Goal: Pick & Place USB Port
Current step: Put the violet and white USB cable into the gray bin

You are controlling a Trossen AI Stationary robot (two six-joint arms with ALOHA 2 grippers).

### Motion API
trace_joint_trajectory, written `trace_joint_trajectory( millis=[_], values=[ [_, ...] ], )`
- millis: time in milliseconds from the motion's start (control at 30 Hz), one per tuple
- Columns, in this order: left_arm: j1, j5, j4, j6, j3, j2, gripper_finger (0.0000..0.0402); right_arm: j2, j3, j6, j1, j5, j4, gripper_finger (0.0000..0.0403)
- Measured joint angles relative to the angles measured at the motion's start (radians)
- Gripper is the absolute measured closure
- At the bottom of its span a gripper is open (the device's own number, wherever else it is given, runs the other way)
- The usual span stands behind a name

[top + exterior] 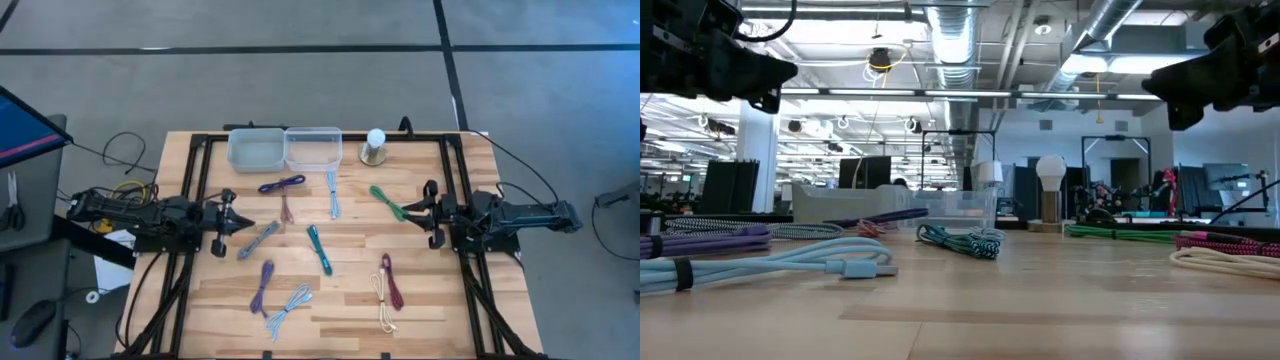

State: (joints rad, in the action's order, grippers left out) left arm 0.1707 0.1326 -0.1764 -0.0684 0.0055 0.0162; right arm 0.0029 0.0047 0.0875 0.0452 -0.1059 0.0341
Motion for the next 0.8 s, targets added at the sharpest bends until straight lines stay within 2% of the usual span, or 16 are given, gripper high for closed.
trace_joint_trajectory(
  millis=[167, 267, 467, 567, 667, 800],
  values=[
    [0.0, 0.247, 0.001, -0.014, 0.0, 0.014, 0.0395, 0.0, 0.0, 0.0, 0.0, 0.0, -0.002, 0.0305],
    [0.0, 0.331, 0.0, -0.036, 0.0, 0.042, 0.0387, 0.0, 0.0, 0.0, 0.0, 0.0, -0.002, 0.0305],
    [0.0, 0.342, 0.004, -0.057, 0.087, 0.157, 0.037, 0.0, 0.0, 0.0, 0.0, -0.001, -0.002, 0.0305],
    [0.0, 0.343, 0.003, -0.167, 0.164, 0.217, 0.0371, 0.0, 0.0, 0.0, 0.0, -0.001, -0.002, 0.0305],
    [-0.007, 0.351, 0.007, -0.241, 0.222, 0.233, 0.0382, 0.0, 0.0, 0.0, 0.0, -0.001, -0.002, 0.0305],
    [-0.051, 0.359, 0.069, -0.24, 0.274, 0.226, 0.0396, 0.0, 0.0, -0.001, 0.0, -0.001, -0.002, 0.0305]
  ],
)
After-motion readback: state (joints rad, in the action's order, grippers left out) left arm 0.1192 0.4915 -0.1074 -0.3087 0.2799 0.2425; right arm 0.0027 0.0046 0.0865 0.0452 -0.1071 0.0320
